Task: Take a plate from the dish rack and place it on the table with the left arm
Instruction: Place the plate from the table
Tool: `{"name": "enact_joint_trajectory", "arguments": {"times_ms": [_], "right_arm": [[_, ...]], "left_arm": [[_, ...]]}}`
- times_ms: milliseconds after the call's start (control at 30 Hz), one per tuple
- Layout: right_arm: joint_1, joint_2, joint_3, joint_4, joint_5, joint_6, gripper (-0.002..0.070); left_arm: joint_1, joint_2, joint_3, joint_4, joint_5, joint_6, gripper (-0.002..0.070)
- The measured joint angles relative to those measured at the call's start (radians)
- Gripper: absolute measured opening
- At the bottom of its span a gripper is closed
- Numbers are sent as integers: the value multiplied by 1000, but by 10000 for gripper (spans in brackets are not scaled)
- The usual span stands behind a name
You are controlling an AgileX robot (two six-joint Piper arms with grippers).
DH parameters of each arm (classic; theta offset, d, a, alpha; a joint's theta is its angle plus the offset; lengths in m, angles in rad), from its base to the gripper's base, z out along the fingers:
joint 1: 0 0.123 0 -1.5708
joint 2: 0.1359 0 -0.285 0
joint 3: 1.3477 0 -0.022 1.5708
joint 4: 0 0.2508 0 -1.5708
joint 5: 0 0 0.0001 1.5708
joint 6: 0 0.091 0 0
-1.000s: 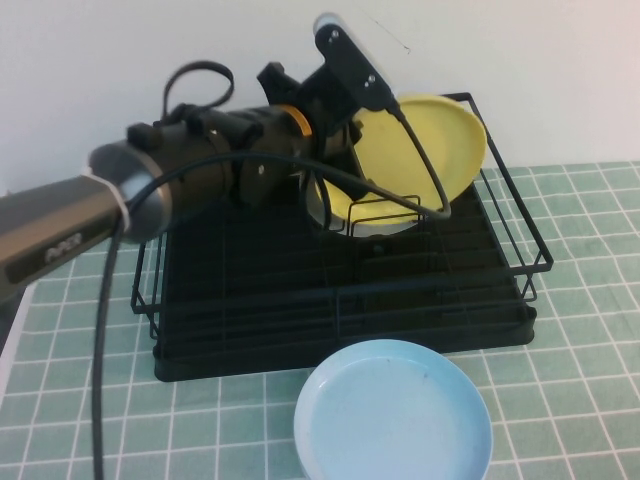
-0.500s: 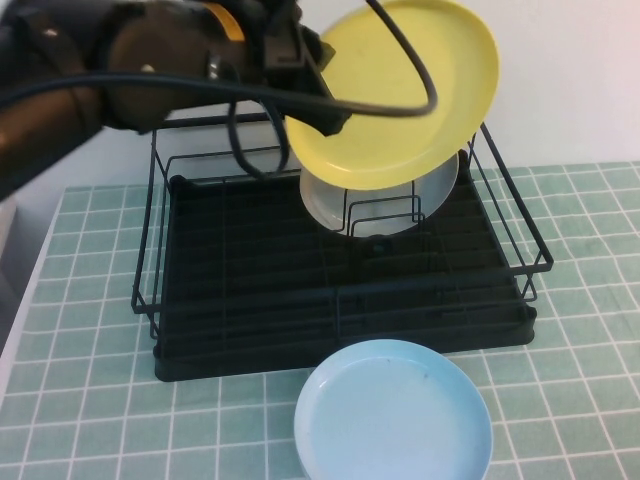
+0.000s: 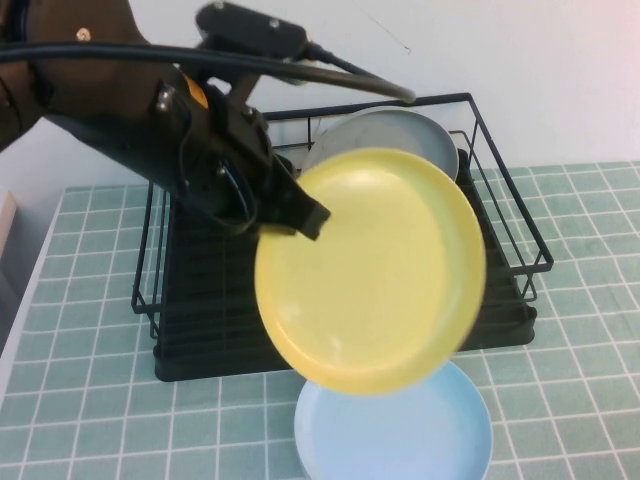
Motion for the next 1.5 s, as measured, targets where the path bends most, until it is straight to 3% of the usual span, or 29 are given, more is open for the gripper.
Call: {"name": "enact_joint_trajectory", "arguments": {"times_ms": [267, 800, 1200, 1300, 1500], "right_arm": [[0, 0, 0, 0, 0, 0, -2], [0, 0, 0, 0, 0, 0, -2], [0, 0, 0, 0, 0, 0, -2], [0, 0, 0, 0, 0, 0, -2], [0, 0, 0, 0, 0, 0, -2]], "left_arm": [[0, 4, 129, -270, -24, 32, 51], [0, 4, 526, -367, -442, -1, 51], [0, 43, 558, -390, -470, 7, 57], [0, 43, 558, -391, -460, 13, 120], [0, 43, 558, -377, -449, 20, 379]]}}
